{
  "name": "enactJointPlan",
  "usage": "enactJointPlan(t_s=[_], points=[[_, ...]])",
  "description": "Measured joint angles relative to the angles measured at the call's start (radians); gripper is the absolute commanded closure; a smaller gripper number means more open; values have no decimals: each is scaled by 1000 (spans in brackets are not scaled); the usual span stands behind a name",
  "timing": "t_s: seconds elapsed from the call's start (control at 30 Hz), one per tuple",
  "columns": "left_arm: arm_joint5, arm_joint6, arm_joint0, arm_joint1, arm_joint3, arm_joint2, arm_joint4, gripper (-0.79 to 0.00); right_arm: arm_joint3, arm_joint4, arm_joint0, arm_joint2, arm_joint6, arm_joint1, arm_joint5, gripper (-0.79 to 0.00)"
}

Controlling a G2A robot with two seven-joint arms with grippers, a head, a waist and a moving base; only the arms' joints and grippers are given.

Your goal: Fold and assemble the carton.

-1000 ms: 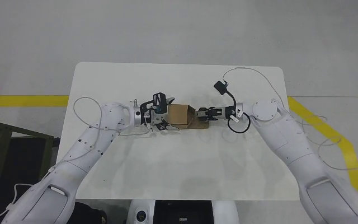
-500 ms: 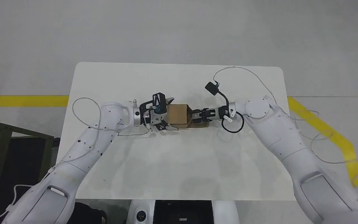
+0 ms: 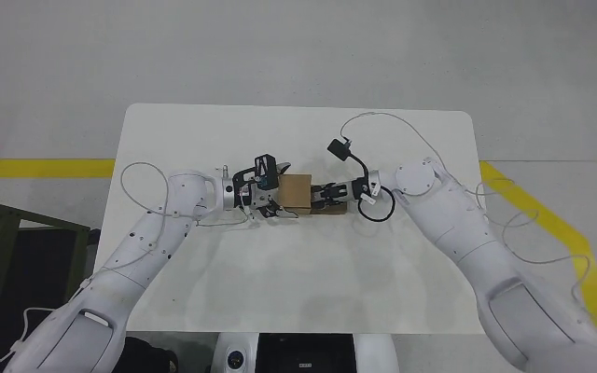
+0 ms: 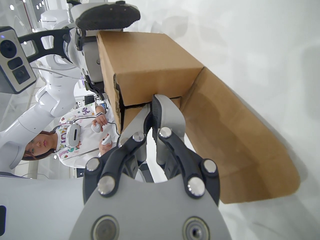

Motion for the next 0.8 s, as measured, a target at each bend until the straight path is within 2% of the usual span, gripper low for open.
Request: enactJointPlan(t_s=[0.53,0.8], points=[[-8,3,6,0,2,-7,5,-785,59,6,27,-27,7,-50,-36,0],[-9,3,8,0,4,-12,7,-785,82,-4,18,22,24,-30,-64,0]])
